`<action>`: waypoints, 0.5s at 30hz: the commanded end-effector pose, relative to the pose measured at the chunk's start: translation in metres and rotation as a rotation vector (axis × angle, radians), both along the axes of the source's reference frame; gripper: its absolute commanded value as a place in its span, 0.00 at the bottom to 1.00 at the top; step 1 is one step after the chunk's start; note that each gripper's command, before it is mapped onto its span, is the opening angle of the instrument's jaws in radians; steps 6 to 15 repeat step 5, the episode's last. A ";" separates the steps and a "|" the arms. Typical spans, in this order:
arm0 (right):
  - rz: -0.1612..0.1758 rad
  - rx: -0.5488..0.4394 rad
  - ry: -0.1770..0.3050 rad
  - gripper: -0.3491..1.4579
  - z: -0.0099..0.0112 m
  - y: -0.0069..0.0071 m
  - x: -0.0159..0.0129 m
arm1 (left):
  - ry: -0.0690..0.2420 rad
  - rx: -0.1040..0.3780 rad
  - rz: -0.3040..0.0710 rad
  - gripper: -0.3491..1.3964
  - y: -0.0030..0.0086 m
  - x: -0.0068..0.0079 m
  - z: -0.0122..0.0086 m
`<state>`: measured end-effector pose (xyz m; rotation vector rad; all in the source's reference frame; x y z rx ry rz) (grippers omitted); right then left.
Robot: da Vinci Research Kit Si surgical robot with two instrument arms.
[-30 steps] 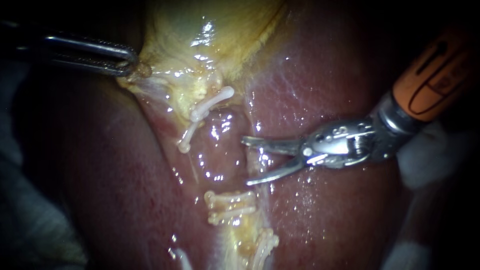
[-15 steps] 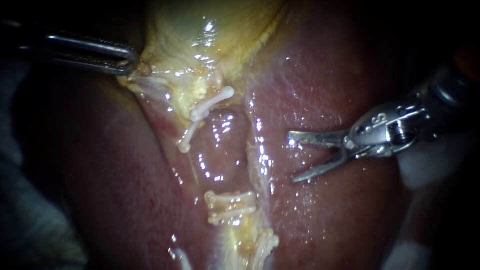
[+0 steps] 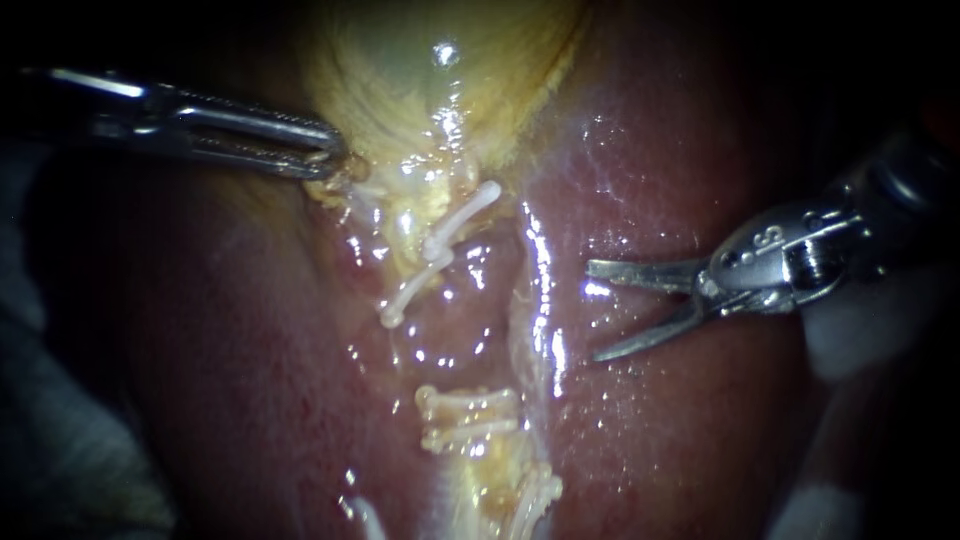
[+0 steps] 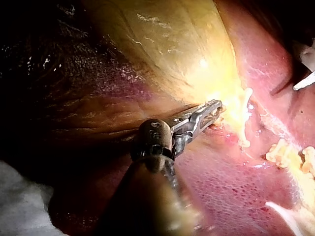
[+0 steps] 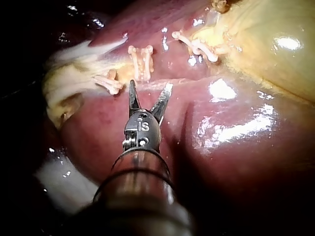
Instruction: Go back from the cut right tube
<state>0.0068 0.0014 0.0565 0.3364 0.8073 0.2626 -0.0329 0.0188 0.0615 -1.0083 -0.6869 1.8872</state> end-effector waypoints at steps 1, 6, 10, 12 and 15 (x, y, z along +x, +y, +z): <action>-0.001 0.000 0.001 0.98 0.0000 0.0000 0.0000 | 0.000 0.001 0.001 0.00 0.0001 0.0001 0.0001; -0.003 0.002 0.002 0.98 0.0000 0.0000 0.0000 | -0.001 0.001 0.002 0.00 0.0001 0.0002 0.0000; -0.003 0.002 0.002 0.98 0.0000 0.0000 0.0000 | -0.001 0.001 0.002 0.00 0.0001 0.0002 0.0000; -0.003 0.002 0.002 0.98 0.0000 0.0000 0.0000 | -0.001 0.001 0.002 0.00 0.0001 0.0002 0.0000; -0.003 0.002 0.002 0.98 0.0000 0.0000 0.0000 | -0.001 0.001 0.002 0.00 0.0001 0.0002 0.0000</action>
